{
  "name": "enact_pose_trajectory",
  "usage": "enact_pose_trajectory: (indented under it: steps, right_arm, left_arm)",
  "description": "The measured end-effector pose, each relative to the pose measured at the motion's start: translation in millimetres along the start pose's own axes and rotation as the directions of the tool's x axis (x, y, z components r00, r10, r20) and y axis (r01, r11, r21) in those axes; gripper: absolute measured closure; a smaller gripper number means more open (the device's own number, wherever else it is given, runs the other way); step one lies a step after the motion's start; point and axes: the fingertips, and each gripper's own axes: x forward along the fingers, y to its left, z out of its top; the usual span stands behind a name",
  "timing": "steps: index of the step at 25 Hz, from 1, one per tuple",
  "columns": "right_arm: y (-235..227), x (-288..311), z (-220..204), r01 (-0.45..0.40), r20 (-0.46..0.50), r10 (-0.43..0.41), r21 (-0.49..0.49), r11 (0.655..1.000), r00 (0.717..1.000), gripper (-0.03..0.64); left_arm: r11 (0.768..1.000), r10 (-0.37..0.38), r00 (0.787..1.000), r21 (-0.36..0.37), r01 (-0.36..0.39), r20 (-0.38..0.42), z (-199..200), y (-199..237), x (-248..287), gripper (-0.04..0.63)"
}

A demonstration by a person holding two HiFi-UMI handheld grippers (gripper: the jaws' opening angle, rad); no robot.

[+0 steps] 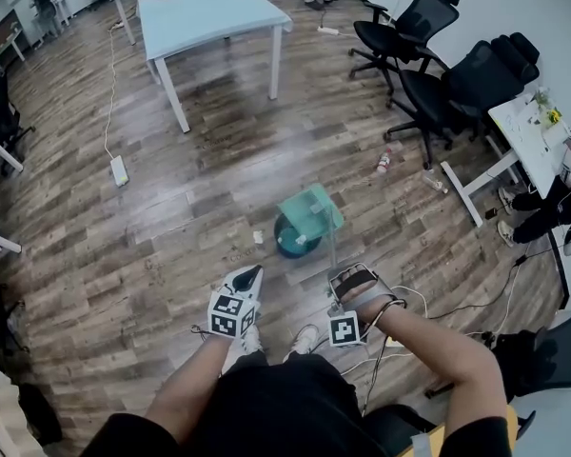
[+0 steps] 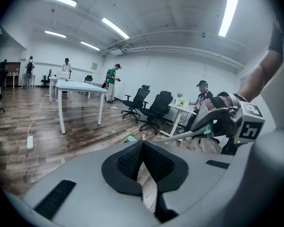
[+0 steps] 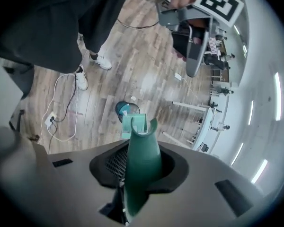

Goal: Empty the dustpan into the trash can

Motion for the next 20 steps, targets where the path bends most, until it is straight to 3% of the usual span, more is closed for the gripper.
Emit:
enact_pose_trajectory:
  steps: [4,6,9,11,13,16,20]
  right_arm:
    - [6.9,6.6,12.4,-0.009,-0.024,0.007,-0.086,0.996,1.000,0.514]
    - [7.7,11.1,15.8,-0.013,-0.023,0.011,-0.061,0.998,1.000,0.514]
    - [-2.1,15.0,5.6,-0.033,-0.017,0.036,0.147,0.989,0.999,0.514]
    - [-9.0,16.5,-11.1,-0.062,-0.009,0.070,0.373,0.926,0.998,0.514]
    - [-13.0,16.9,-29.1,-0.085,0.012,0.096,0.586,0.806,0.995,0.513]
    - [-13.1,16.8,-50.9,-0.105,0.059,0.100,0.814,0.572,0.993,0.514]
    - [-9.1,8.0,-80.7,-0.106,0.101,0.039,0.979,0.175,0.994,0.515]
  left_arm:
    - [1.000,-0.006,1.000,0.006,0.006,0.004,3.2,-1.1,1.6,0.583]
    - [1.000,-0.003,1.000,0.007,0.003,0.006,4.4,-0.2,1.4,0.583]
    - [1.000,0.005,1.000,0.008,-0.005,0.007,6.2,4.0,-1.5,0.583]
    - [1.000,0.008,1.000,0.008,-0.008,0.003,5.0,7.3,-2.9,0.583]
    - [1.000,0.007,1.000,0.009,-0.007,-0.004,2.5,8.3,-3.3,0.583]
    - [1.000,0.002,1.000,0.014,-0.002,-0.014,0.6,5.7,-0.4,0.583]
    - [1.000,-0.008,1.000,0.026,0.008,-0.010,5.5,-0.7,5.7,0.583]
